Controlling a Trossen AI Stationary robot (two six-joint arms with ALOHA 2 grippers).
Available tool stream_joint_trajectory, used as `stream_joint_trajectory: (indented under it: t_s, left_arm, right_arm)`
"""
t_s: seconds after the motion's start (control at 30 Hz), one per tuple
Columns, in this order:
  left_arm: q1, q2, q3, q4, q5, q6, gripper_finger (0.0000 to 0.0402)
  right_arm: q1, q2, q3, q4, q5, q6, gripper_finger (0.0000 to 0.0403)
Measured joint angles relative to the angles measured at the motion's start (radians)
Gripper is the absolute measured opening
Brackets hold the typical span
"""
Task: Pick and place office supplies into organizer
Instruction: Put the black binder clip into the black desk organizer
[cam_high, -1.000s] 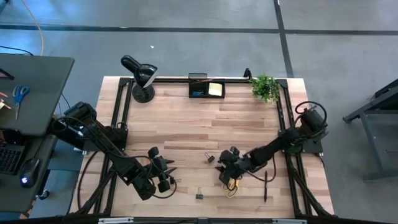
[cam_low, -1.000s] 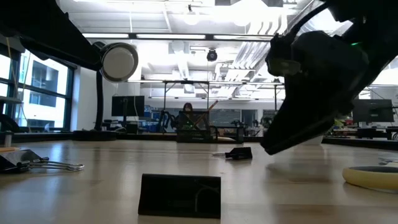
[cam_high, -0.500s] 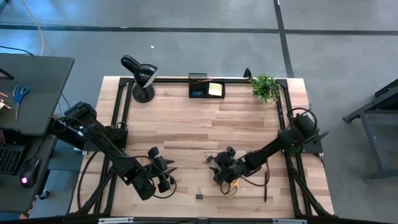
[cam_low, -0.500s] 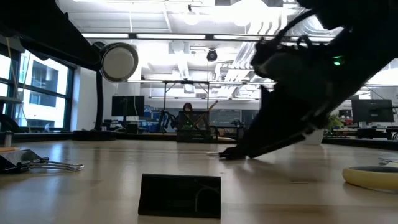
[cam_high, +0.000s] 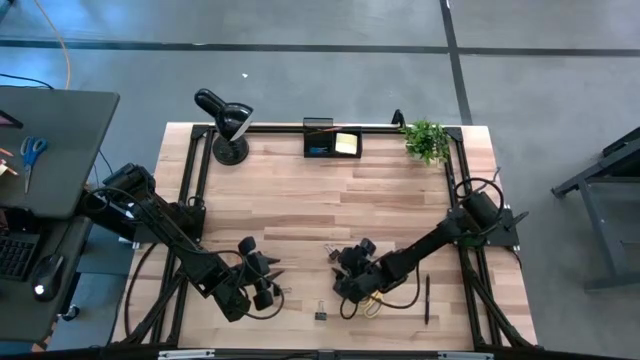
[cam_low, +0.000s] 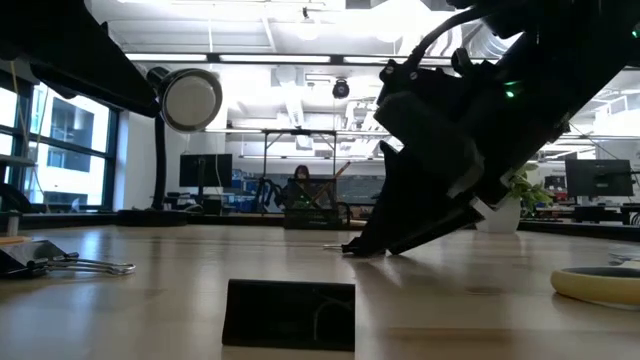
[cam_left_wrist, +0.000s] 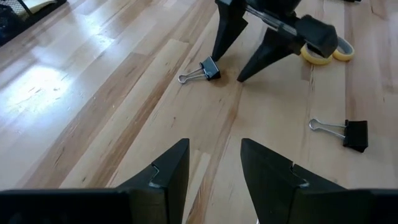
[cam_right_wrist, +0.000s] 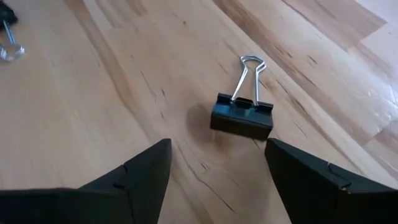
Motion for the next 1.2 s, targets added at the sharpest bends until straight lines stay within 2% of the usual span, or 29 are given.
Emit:
stream_joint_trajectory:
  t_s: [0.17,0.3,0.43,0.67,0.83,0.97,1.1,1.2]
  left_arm:
    - [0.0,0.0,0.0,0.0,0.012,0.0,0.0134]
    - [0.0,0.0,0.0,0.0,0.019,0.0,0.0134]
    - [0.0,0.013,0.0,0.0,0.026,0.0,0.0134]
    - [0.0,0.036,0.0,0.011,0.034,0.0,0.0134]
    - [0.0,0.039,0.0,0.029,0.037,0.0,0.0134]
    - [0.0,0.039,0.0,0.029,0.037,0.0,0.0134]
    - [0.0,0.039,0.0,0.033,0.037,0.0,0.0134]
    - [0.0,0.039,0.0,0.033,0.037,0.0,0.0134]
  right_arm:
    - [0.005,0.0,-0.007,0.009,0.01,0.047,0.026]
    - [0.005,0.003,-0.01,0.056,0.056,0.153,0.026]
    - [0.005,0.004,0.002,0.064,0.024,0.053,0.026]
    - [0.005,0.004,0.005,0.053,0.02,0.053,0.026]
    - [0.006,0.004,0.008,-0.018,0.067,0.132,0.0259]
    - [0.015,0.004,0.008,-0.015,0.08,0.091,0.0259]
    - [0.021,0.005,0.004,-0.016,0.155,0.059,0.0259]
    - [0.009,0.005,0.0,-0.022,0.173,0.077,0.0259]
